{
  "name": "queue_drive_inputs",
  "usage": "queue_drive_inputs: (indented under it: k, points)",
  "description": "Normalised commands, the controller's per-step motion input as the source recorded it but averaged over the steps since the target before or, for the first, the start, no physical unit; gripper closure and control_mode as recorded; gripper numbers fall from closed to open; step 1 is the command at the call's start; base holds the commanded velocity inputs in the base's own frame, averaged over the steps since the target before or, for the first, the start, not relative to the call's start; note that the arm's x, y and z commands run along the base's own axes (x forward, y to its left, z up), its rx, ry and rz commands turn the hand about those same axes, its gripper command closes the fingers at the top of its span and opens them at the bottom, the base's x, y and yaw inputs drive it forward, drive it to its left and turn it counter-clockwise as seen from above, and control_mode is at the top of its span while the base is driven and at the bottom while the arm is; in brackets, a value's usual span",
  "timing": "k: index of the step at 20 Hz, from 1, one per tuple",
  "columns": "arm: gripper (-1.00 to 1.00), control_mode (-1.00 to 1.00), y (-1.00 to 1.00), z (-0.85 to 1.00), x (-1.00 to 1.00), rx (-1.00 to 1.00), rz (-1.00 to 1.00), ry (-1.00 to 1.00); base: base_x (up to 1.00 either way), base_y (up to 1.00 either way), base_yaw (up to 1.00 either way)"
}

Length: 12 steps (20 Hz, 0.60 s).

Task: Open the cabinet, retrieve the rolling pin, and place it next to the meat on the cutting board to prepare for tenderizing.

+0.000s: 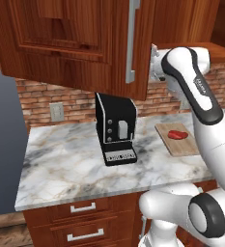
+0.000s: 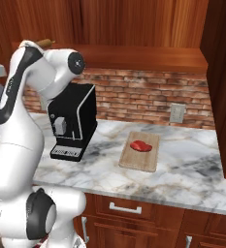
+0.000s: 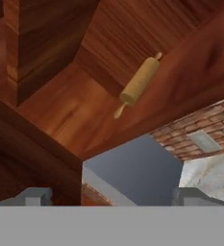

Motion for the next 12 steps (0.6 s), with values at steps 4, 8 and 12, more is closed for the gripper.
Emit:
queue_drive_inputs:
  k: [4, 8, 12]
  points:
    - [-1.0, -1.0, 0.92, -0.09, -0.69, 0.0, 0.2, -0.06, 0.0, 0.0, 0.0]
    - [-1.0, -1.0, 1.0, -0.05, -1.0, -0.01, 0.18, -0.13, 0.0, 0.0, 0.0]
    - [-1.0, -1.0, 1.0, -0.03, -1.0, -0.04, 0.16, -0.15, 0.0, 0.0, 0.0]
